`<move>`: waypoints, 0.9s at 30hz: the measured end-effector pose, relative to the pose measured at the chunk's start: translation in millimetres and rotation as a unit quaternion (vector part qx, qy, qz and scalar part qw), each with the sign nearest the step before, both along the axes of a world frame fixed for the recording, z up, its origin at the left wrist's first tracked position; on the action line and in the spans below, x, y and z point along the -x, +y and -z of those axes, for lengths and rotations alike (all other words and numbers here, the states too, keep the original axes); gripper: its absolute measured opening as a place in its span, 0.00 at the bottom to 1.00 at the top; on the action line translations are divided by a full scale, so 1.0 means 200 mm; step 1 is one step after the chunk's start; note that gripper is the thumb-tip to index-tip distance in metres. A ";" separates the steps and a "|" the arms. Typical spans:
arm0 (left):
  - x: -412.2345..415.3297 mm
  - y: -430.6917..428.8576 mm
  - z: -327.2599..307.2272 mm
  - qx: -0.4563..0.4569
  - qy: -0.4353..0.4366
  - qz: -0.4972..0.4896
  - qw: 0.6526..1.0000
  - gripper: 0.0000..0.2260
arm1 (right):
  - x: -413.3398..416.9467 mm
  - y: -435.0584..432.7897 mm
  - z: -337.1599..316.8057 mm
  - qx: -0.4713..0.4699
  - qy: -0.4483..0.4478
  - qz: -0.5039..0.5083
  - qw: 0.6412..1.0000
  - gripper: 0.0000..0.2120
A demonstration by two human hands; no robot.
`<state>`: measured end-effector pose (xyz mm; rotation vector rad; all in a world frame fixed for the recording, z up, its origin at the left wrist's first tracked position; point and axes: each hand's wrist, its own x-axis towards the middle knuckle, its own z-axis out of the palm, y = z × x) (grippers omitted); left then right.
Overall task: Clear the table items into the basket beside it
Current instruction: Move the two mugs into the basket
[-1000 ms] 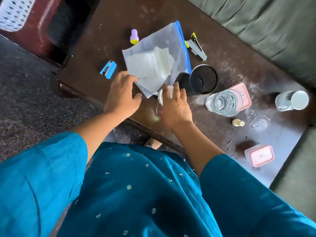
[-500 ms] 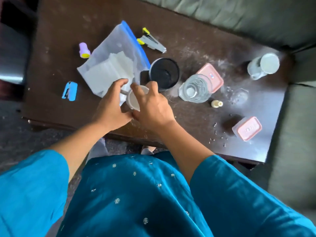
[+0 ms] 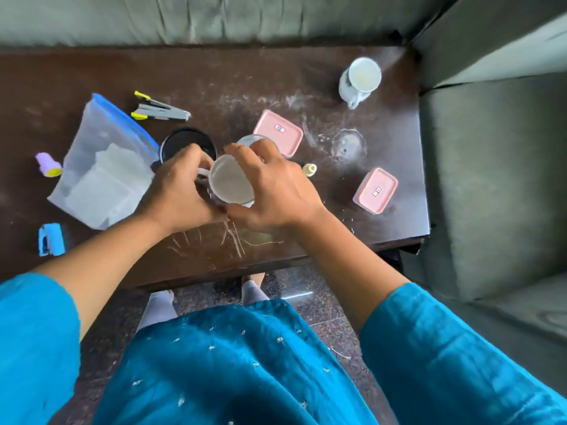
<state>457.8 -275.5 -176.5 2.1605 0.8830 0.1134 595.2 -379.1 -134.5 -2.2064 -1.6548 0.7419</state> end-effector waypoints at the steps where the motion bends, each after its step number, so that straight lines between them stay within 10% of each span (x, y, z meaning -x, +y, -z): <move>1: -0.03 0.01 -0.02 -0.009 -0.011 0.020 1.000 0.25 | -0.03 0.00 -0.01 -0.013 0.004 -0.005 1.000 0.35; 6: -0.22 0.02 -0.04 0.010 -0.066 0.032 0.997 0.24 | -0.26 0.00 -0.01 -0.125 0.028 0.138 0.982 0.31; 10: -0.41 0.06 0.00 -0.014 -0.025 0.002 1.000 0.24 | -0.55 0.07 0.16 -0.026 -0.099 0.325 0.940 0.24; 19: -0.67 0.10 0.17 -0.008 -0.012 -0.008 1.000 0.22 | -0.84 0.12 0.52 0.147 -0.138 0.346 0.916 0.51; 27: -0.77 0.11 0.25 -0.022 -0.038 -0.013 0.999 0.24 | -1.00 0.17 0.59 0.133 -0.074 0.356 0.922 0.49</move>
